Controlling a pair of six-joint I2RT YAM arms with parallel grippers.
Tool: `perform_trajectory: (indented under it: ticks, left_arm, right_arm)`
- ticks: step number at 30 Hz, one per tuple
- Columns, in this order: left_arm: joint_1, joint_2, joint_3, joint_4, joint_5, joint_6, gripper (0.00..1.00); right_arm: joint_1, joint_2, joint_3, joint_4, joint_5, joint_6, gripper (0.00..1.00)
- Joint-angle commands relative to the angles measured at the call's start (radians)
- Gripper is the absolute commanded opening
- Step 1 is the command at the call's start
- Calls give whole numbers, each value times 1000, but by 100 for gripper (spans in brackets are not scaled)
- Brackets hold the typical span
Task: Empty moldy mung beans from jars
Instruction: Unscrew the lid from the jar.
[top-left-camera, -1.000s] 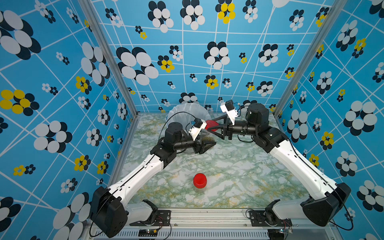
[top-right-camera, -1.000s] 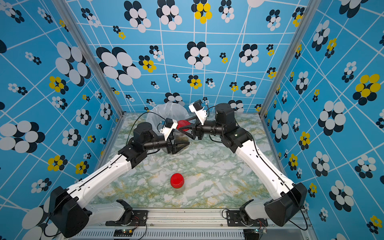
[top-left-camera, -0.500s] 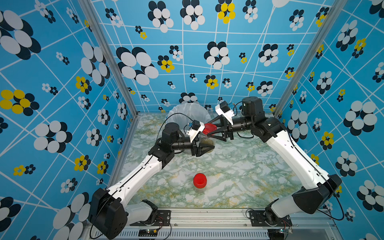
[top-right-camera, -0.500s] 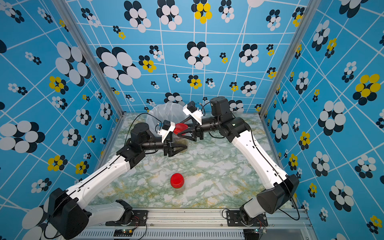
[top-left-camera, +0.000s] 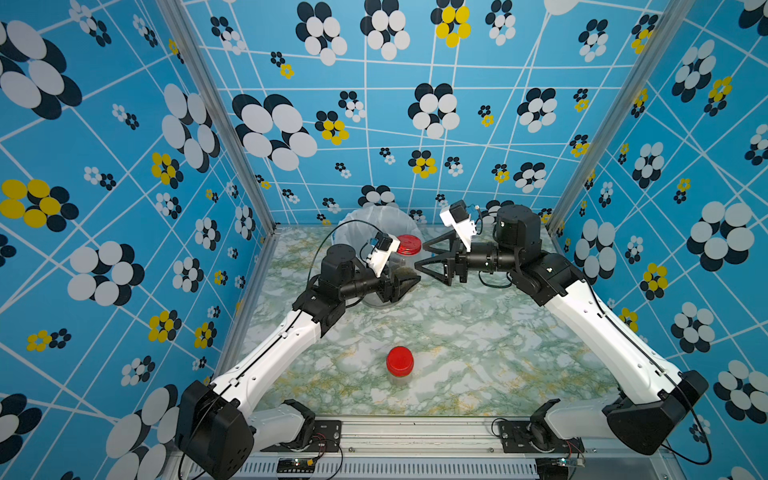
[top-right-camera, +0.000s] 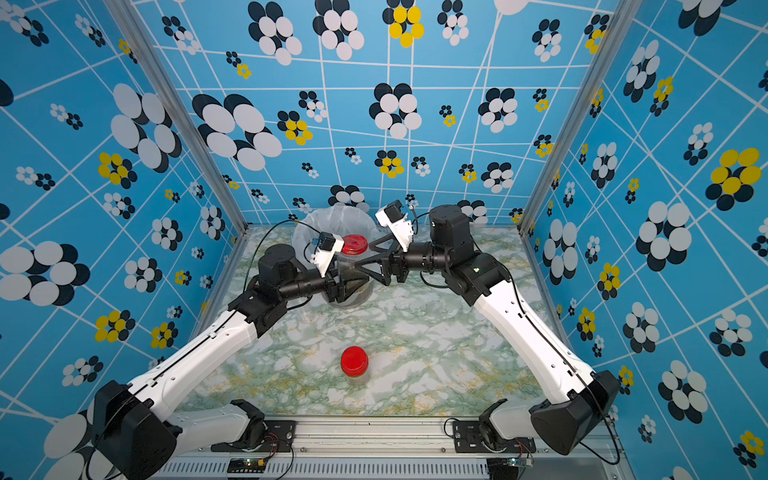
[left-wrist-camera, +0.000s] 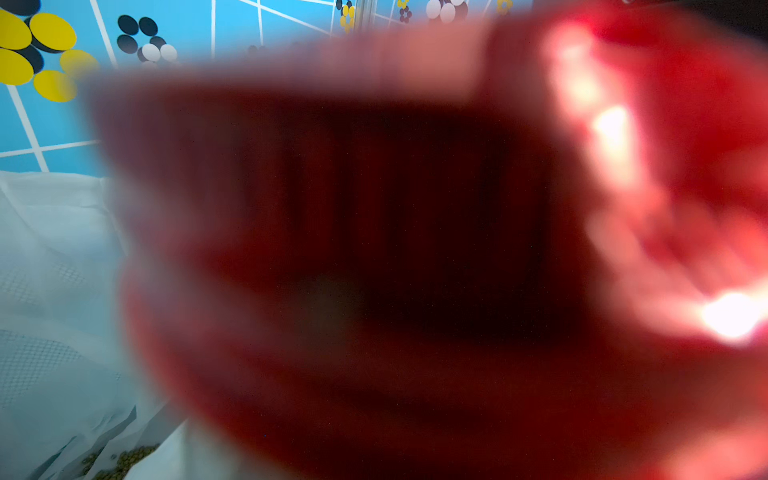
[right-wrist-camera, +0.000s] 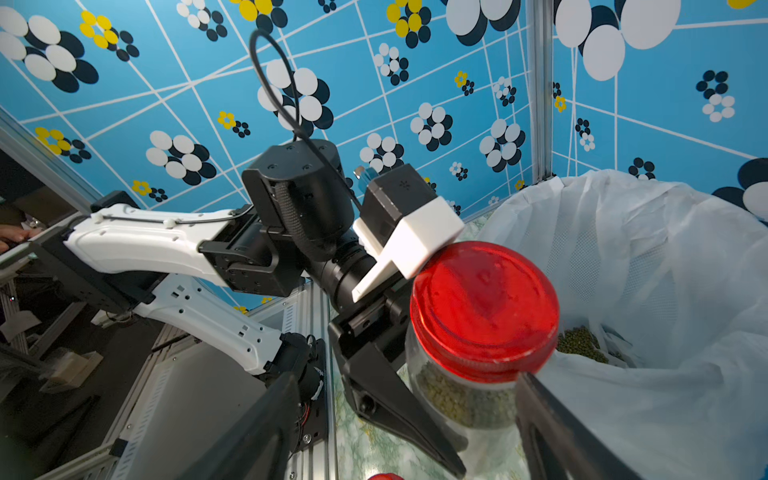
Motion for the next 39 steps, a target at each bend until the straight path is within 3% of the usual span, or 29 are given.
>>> perform_trajectory:
  ticks: [1, 23, 31, 39]
  left_arm:
    - [-12, -6, 42, 1, -10, 22, 31]
    - [-56, 32, 85, -75, 82, 99, 30]
    - [-52, 9, 71, -42, 32, 88, 30]
    - [12, -13, -3, 135, 168, -23, 30]
  right_arm:
    - [7, 5, -11, 53, 41, 77, 83]
    - [8, 74, 24, 39, 85, 88, 74]
    - [8, 71, 25, 17, 65, 51, 49]
    - [4, 35, 16, 19, -47, -36, 42]
